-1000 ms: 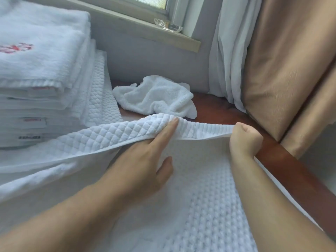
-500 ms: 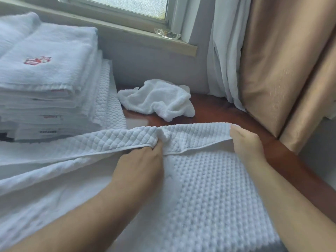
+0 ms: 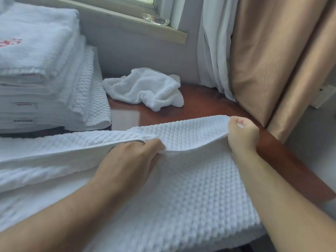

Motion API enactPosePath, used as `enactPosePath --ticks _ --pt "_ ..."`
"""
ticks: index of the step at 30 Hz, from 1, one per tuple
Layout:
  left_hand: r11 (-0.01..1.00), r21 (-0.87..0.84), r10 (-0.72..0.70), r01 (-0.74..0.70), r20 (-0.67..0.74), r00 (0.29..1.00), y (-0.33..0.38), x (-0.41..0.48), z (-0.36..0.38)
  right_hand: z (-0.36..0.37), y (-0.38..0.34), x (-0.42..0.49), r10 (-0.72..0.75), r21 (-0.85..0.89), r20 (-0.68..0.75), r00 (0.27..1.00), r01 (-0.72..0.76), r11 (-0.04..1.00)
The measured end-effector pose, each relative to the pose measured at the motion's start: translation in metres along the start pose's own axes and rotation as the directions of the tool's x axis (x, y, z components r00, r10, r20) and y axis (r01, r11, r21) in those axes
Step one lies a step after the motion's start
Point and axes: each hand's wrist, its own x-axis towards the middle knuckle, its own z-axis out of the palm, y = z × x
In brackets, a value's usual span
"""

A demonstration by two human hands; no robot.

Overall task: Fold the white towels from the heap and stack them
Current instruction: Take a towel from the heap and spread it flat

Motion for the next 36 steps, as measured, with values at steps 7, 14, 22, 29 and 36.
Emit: enactPosePath --ticks 7,14,22,29,36 --pt "0.977 0.08 -0.215 0.2 0.276 0.937 0.004 0.007 -0.004 -0.041 -0.001 0.007 -0.019 -0.329 0.473 0.881 0.196 0.924" --pt "0.984 0.022 -0.178 0.177 0.147 0.973 0.006 -0.013 0.003 -0.046 0.015 -0.011 -0.153 -0.11 0.189 0.97 0.176 0.978" --pt "0.998 -0.053 -0.039 0.041 0.038 0.999 0.002 -0.018 -0.002 -0.055 0.01 -0.021 -0.139 -0.142 -0.063 0.988 0.129 0.981" --pt "0.999 0.017 -0.045 0.044 0.118 0.992 0.001 -0.022 0.001 -0.057 0.001 -0.029 -0.122 -0.586 -0.036 0.992 0.079 0.807" --pt "0.993 0.043 -0.111 0.105 0.165 0.98 0.002 -0.02 0.0 -0.029 -0.036 -0.068 -0.06 -0.37 0.621 0.782 0.359 0.857"
